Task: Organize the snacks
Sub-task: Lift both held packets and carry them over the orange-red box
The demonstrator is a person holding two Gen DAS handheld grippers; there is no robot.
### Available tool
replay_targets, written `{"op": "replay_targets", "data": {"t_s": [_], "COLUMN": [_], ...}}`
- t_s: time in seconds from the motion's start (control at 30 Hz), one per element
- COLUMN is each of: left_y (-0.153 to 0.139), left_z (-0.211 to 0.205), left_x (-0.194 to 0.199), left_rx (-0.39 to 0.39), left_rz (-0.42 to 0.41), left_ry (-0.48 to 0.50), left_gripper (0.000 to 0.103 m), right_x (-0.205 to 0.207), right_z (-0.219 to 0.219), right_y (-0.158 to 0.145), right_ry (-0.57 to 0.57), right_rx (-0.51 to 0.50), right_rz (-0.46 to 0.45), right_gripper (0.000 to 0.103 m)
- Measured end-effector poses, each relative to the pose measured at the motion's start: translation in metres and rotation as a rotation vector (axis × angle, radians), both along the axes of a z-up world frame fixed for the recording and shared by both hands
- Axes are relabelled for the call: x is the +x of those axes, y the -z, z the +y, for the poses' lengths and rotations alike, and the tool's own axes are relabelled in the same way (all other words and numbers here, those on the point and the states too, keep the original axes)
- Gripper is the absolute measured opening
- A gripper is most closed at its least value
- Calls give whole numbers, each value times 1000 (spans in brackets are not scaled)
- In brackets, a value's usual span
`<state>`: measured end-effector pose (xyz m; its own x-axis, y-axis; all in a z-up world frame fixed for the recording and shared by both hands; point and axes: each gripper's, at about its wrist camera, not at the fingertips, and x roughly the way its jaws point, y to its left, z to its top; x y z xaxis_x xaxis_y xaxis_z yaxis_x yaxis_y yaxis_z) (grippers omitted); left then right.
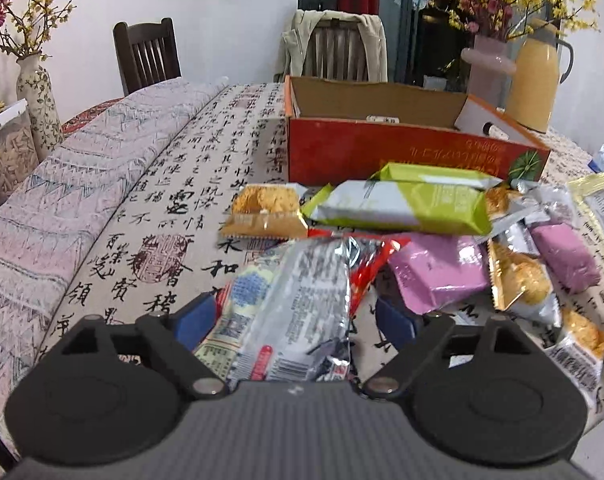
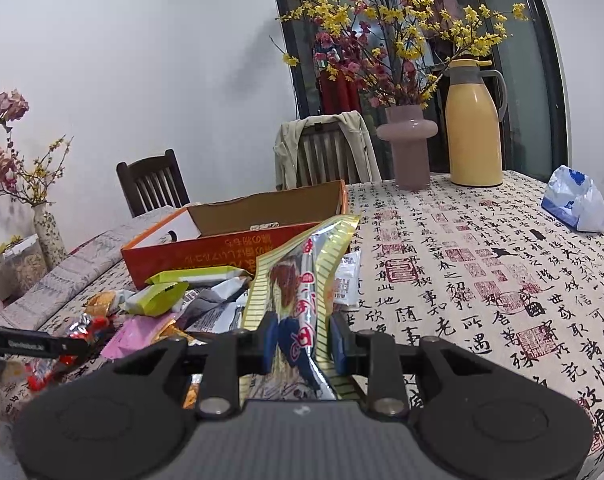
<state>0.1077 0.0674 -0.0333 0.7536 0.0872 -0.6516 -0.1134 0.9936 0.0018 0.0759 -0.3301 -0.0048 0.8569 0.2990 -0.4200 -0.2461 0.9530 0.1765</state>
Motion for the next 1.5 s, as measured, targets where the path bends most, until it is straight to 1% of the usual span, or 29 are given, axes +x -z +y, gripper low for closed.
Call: {"op": "replay_targets", "data": {"t_s": [0.07, 0.1, 0.13, 0.17, 0.2, 0.23, 0.3, 0.33, 0.53, 0.67, 0.8, 0.87, 0.97, 1.13, 1.23, 1.37, 1.5], "left_y": [3, 4, 4, 4, 4, 3, -1, -3, -17, -32, -49, -56, -66, -81, -88, -97, -101], "left_z": [-1, -2, -3, -2, -2, -2, -3, -4, -9, -17, -27, -32, -37, -42, -45, -51, -52], "left_x": [2, 3, 3, 3, 3, 1, -3, -5, -16, -21, -19, -13, -1, 26, 44, 70, 98], "left_rx": [11, 20, 27, 22, 19, 18, 6, 4, 2, 11, 22, 28, 30, 22, 15, 33, 32], "left_rz": [-3, -6, -4, 0, -3, -9, -23, -33, -83, -134, -177, -195, -215, -228, -231, -248, -240], "left_ry": [-2, -1, 3, 9, 9, 14, 19, 22, 42, 51, 51, 32, 4, 7, 13, 19, 18], "left_gripper": [83, 76, 62, 59, 49, 46, 44, 41, 41, 41, 42, 42, 42, 42, 42, 42, 42], "right_x": [0, 0, 0, -1, -1, -1, -2, -2, -6, -4, 2, 8, 20, 48, 70, 103, 136], "right_z": [0, 0, 0, -1, -1, -1, -2, -2, -2, -2, -2, -2, -2, -1, 1, 8, 19], "right_y": [0, 1, 1, 1, 1, 1, 0, 0, -4, -10, -21, -26, -34, -46, -54, -63, -72], "right_ry": [0, 0, 0, 0, 0, 1, 5, 6, 11, 10, 12, 12, 12, 10, 4, -6, -20], "right_rx": [2, 3, 4, 5, 6, 7, 8, 9, 9, 8, 11, 17, 30, 51, 69, 94, 101], "right_rz": [4, 6, 7, 7, 7, 7, 5, 4, -14, -28, -54, -66, -72, -76, -72, -58, -50], "right_gripper": [27, 27, 27, 27, 27, 27, 27, 27, 27, 27, 27, 27, 27, 27, 27, 27, 27]}}
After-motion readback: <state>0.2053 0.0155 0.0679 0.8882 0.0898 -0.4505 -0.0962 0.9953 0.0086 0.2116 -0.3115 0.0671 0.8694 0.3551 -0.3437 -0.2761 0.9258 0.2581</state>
